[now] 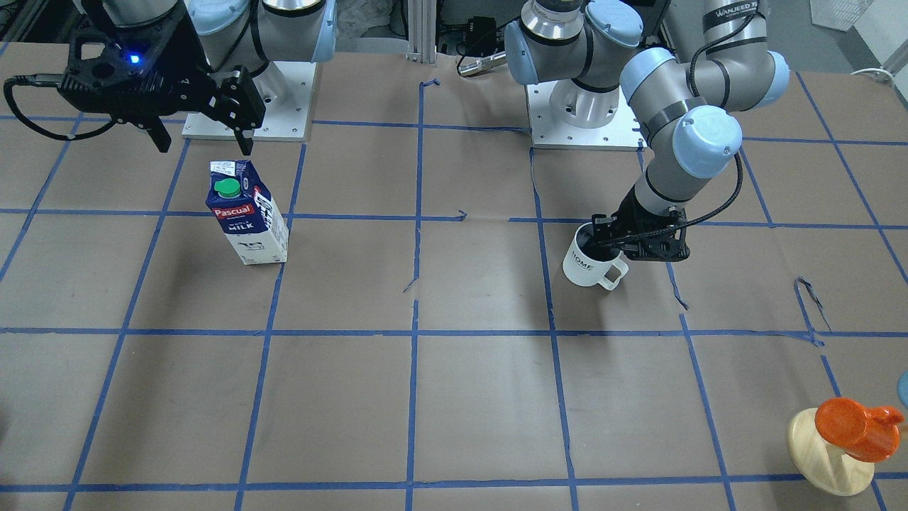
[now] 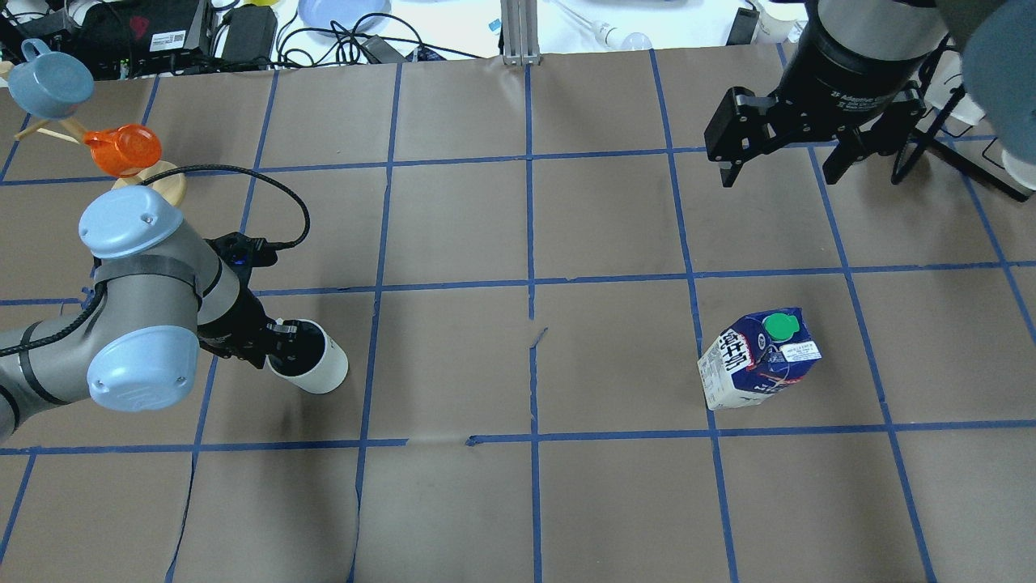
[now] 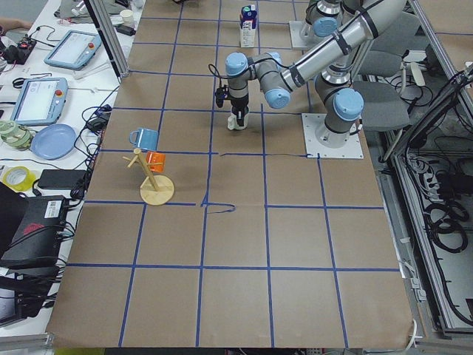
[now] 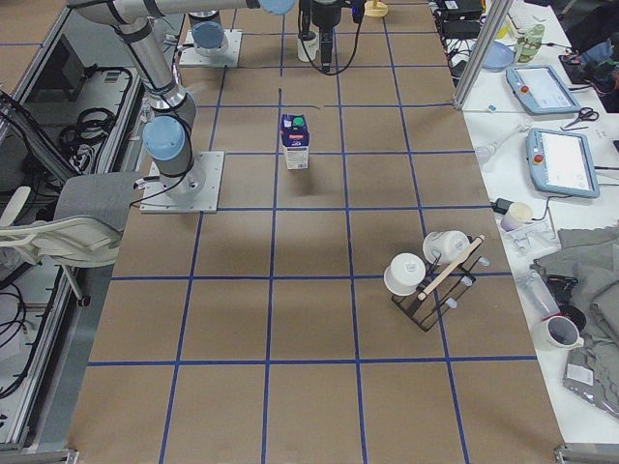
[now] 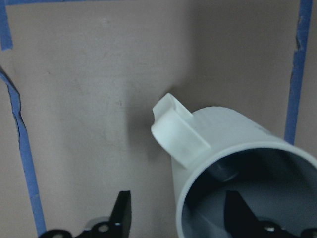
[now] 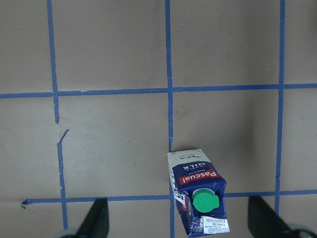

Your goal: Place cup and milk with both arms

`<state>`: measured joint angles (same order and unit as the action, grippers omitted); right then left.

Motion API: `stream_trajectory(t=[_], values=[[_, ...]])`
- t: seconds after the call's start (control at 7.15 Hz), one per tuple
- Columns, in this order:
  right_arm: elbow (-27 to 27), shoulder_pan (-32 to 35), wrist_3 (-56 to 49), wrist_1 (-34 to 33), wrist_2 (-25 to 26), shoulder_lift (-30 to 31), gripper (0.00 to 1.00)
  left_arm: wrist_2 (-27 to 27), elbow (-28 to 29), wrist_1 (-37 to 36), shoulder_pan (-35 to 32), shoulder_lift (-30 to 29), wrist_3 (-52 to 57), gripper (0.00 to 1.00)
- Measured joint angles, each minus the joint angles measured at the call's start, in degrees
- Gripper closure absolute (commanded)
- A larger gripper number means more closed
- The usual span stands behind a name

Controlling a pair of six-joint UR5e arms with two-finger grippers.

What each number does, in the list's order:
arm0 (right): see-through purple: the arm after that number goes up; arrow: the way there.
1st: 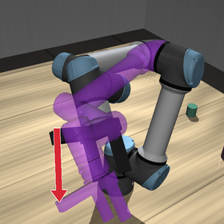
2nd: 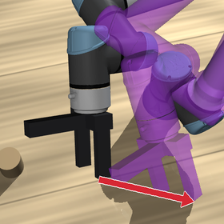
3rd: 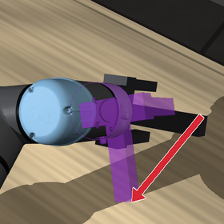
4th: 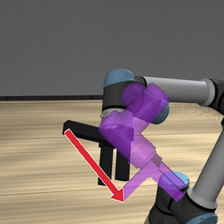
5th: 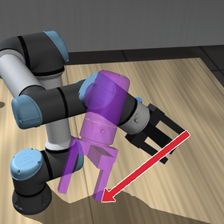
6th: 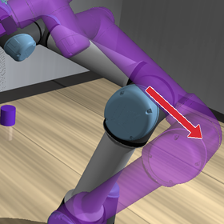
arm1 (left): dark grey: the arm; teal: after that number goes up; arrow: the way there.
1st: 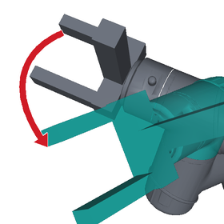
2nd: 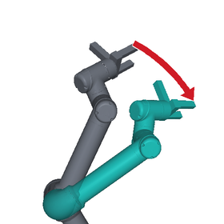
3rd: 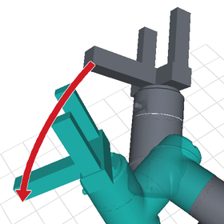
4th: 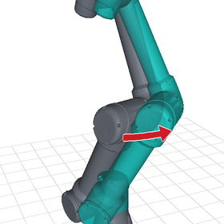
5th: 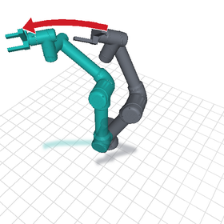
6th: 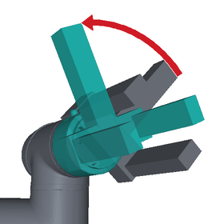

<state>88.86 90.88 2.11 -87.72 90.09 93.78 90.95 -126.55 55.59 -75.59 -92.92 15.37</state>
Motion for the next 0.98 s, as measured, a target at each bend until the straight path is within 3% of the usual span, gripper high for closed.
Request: stream_trajectory(t=[0.28,0.56,0.98], values=[[0.0,0.0,-0.02,0.0,0.02,-0.02,0.0,-1.22,1.31,-0.33,-0.31,0.57,-2.53,0.92],[0.0,0.0,-0.08,0.0,0.02,-0.07,0.0,-3.13,3.71,0.78,-4.48,1.88,-12.26,0.92],[0.27,-0.3,-0.66,-0.29,-0.1,-0.19,0.0,-4.32,4.86,-0.36,-22.56,0.44,-36.51,0.92]])
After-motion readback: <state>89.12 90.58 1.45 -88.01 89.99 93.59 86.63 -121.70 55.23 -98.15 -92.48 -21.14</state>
